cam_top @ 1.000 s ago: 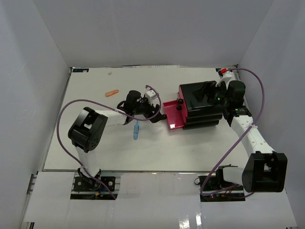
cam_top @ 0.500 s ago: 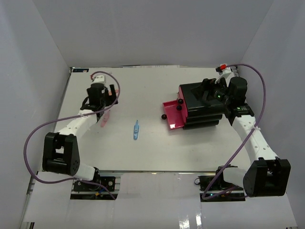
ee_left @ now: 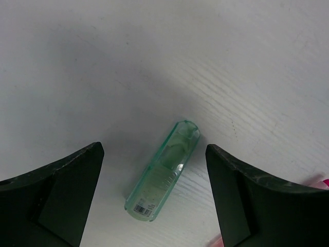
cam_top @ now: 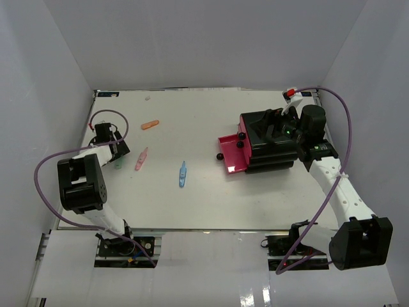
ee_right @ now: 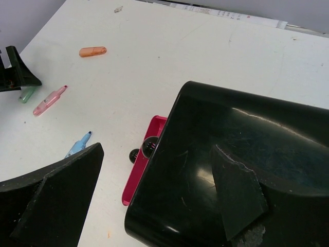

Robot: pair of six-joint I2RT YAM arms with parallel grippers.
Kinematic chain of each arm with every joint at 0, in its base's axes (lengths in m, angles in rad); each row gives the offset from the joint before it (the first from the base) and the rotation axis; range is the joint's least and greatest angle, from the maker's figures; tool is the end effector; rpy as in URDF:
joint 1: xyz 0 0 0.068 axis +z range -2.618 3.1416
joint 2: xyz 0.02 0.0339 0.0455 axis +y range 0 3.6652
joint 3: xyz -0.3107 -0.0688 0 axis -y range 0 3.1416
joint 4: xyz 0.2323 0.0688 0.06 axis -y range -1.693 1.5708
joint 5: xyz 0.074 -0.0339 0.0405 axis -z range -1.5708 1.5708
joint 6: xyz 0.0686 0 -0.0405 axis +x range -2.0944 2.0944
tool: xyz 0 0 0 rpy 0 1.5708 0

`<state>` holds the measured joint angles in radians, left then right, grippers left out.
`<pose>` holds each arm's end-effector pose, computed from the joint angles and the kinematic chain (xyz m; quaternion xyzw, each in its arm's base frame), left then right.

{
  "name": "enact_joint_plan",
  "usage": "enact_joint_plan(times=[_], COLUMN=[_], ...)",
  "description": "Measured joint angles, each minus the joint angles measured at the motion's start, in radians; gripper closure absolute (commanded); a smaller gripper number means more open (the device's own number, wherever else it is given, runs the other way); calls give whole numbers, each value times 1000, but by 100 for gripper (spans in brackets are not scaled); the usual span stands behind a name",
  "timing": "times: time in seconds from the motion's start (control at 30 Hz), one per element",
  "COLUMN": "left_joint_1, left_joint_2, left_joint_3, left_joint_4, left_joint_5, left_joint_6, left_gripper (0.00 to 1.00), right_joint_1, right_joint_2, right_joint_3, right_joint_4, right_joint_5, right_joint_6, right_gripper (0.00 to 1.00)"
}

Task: Sort the stationery into containers
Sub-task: Pick up the pen from the center of the board.

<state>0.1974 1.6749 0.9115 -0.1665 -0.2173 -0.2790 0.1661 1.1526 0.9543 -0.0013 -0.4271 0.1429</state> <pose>0.3363 0.0823 0.1922 -0.2558 0.9088 0.0901 0.3171 0.2587 0.0722 0.3834 -0.1429 0.7549 0.2573 0.5861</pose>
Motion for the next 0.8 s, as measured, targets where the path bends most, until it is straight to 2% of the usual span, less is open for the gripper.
enact_joint_plan(times=[0.17, 0.23, 0.3, 0.4, 0.73, 0.8], left_joint_1=[-1, 2, 4, 6, 6, 5], left_joint_2=[19, 18, 18, 18, -48, -64], left_joint_3=[0, 0, 0, -1, -53, -53], left_joint_4=[-5, -5, -6, -5, -21, -32], left_joint_5=[34, 42, 46, 58, 154, 181], left_joint_6=[8, 11, 13, 13, -42, -55], left_gripper=[15, 21, 32, 41, 71, 73], right_joint_1=[0, 0, 0, 0, 1, 1], right_joint_2=[0, 0, 0, 0, 0, 0], right_joint_3=[0, 0, 0, 0, 0, 0], right_joint_4=[-2, -3, -4, -5, -5, -5], right_joint_5=[10, 14, 18, 24, 33, 34], right_joint_6=[-6, -9, -12, -15, -16, -16], right_gripper=[10, 10, 10, 10, 10, 10])
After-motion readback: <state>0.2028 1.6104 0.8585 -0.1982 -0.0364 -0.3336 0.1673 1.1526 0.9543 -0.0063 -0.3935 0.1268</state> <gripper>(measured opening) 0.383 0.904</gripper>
